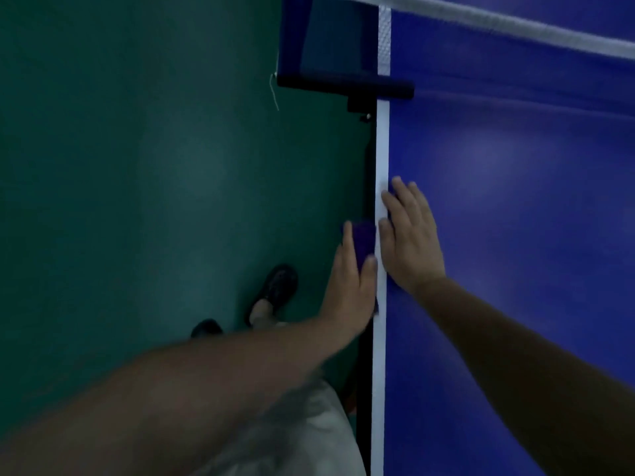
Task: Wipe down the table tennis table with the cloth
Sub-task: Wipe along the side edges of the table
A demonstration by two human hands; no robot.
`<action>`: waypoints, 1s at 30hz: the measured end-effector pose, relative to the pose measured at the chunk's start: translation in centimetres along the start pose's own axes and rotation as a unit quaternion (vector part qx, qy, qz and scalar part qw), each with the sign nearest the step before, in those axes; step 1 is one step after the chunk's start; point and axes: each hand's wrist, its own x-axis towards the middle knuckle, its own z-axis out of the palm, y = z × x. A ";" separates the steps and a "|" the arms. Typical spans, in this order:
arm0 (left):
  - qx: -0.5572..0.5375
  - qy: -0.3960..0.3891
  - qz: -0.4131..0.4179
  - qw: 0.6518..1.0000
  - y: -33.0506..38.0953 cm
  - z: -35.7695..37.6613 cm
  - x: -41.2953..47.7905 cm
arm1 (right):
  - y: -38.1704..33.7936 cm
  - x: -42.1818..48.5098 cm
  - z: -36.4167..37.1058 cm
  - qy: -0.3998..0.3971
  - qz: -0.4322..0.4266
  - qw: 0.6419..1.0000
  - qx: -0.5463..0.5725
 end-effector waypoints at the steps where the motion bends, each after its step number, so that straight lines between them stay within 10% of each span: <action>1: -0.002 -0.013 -0.015 1.000 -0.5 0.1 -1.7 | 0.0 2.3 0.0 -0.005 0.002 1.000 -0.009; 15: -0.013 0.074 -0.015 0.997 8.4 -2.0 16.4 | 0.1 6.1 0.8 -0.005 0.031 0.999 -0.009; 24: 0.154 -0.149 0.040 0.976 4.9 -9.0 13.7 | -1.5 6.4 0.1 -0.042 0.073 0.996 -0.008; 30: 0.171 -0.159 -0.021 0.972 3.7 -21.1 15.3 | -9.4 6.9 1.0 -0.032 0.132 0.991 -0.017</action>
